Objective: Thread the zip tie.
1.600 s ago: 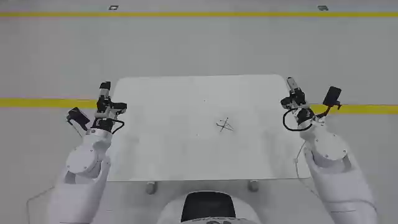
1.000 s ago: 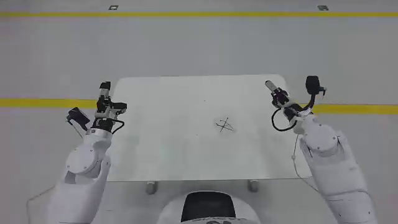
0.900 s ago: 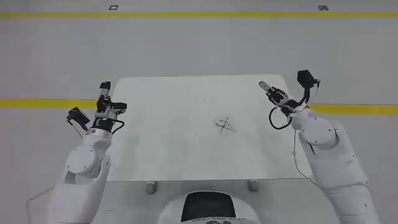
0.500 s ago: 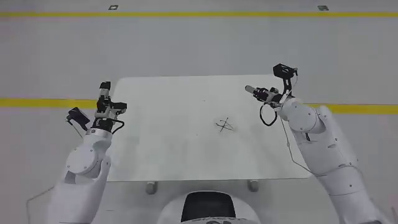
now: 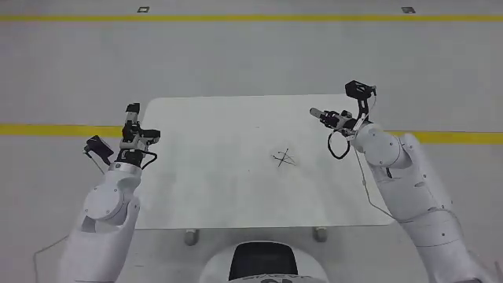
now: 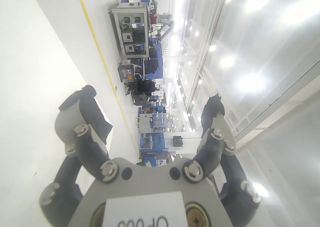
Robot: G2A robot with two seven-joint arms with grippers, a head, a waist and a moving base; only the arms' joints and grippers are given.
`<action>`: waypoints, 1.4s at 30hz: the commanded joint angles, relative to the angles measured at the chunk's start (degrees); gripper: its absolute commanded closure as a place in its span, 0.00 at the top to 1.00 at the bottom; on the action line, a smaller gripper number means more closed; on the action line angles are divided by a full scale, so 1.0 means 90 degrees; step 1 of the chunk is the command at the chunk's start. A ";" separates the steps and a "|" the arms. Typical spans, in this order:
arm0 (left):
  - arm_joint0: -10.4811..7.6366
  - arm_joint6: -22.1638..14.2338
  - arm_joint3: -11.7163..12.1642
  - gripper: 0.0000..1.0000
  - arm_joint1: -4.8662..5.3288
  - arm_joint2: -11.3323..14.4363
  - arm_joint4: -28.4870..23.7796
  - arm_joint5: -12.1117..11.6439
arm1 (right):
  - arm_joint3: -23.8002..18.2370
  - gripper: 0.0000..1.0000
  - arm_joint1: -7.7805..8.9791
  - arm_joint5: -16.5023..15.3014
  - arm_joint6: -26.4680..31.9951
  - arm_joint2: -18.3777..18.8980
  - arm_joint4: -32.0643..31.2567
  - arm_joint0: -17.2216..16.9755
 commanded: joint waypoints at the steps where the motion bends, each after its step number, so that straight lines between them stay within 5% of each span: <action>1: 0.0000 0.0000 0.0000 1.00 0.0000 0.0000 0.0000 0.0000 | 0.0000 1.00 0.0000 0.0000 0.0001 0.0000 -0.0001 0.0001; 5: 0.0000 0.0000 0.0000 1.00 0.0000 0.0000 0.0000 0.0000 | 0.0038 1.00 0.0010 -0.0452 0.0264 -0.0407 -0.0964 0.0393; 11: 0.0000 0.0000 0.0000 1.00 0.0000 0.0000 0.0000 0.0000 | 0.0738 1.00 -0.0170 -0.0350 0.1151 -0.1497 -0.1946 0.1459; 18: 0.0000 0.0000 0.0000 1.00 0.0000 0.0000 0.0000 0.0000 | 0.2130 1.00 -0.0655 -0.0405 0.1711 -0.2885 -0.1611 0.2435; 29: 0.0000 0.0000 0.0000 1.00 0.0000 0.0000 0.0000 0.0000 | 0.2211 1.00 -0.0690 -0.0522 0.1674 -0.2956 -0.1525 0.2460; 34: 0.0000 0.0000 0.0000 1.00 0.0000 0.0000 0.0000 0.0000 | 0.2434 1.00 -0.0697 -0.1313 0.2367 -0.3234 -0.2018 0.2695; 42: 0.0000 0.0000 0.0000 1.00 0.0000 0.0000 0.0000 0.0000 | 0.3848 1.00 -0.1158 -0.2451 0.3267 -0.4037 -0.1325 0.3521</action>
